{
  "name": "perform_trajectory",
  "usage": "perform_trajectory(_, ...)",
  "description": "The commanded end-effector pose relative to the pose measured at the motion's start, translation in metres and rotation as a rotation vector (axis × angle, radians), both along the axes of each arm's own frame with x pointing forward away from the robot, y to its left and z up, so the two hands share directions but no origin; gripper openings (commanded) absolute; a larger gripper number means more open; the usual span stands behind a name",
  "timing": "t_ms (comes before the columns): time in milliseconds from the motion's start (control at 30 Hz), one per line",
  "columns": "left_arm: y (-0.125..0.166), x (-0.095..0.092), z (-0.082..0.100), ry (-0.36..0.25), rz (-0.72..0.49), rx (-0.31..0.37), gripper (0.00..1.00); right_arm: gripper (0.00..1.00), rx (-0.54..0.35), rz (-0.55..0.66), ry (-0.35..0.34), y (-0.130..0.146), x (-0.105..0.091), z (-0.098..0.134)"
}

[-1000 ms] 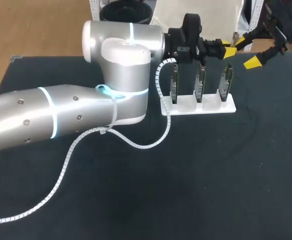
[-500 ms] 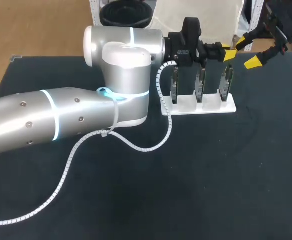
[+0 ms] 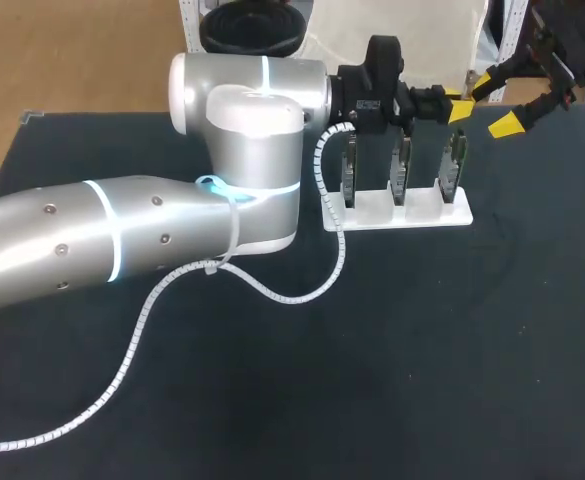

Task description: Pick up the optical module with the left hand, and insert it into the network port with the right hand.

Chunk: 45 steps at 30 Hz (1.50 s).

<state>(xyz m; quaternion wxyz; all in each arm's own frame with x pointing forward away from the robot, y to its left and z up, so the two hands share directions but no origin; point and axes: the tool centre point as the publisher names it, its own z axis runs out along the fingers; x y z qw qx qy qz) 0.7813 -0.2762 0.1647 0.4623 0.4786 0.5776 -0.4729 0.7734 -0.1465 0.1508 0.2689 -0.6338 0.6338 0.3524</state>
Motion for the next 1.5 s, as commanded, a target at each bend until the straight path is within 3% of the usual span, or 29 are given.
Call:
perform_trajectory(33, -0.0010, 0.0033, -0.0017, 0.002, -0.002, -0.001, 0.00, 1.00, 0.000, -0.002, -0.002, 0.0003, -0.0008, 0.0000)
perform_trajectory(1500, -0.0021, 0.0013, -0.0051, 0.011, -0.008, 0.008, 0.00, 1.00, 0.000, -0.002, -0.002, 0.0003, -0.0008, 0.0000)
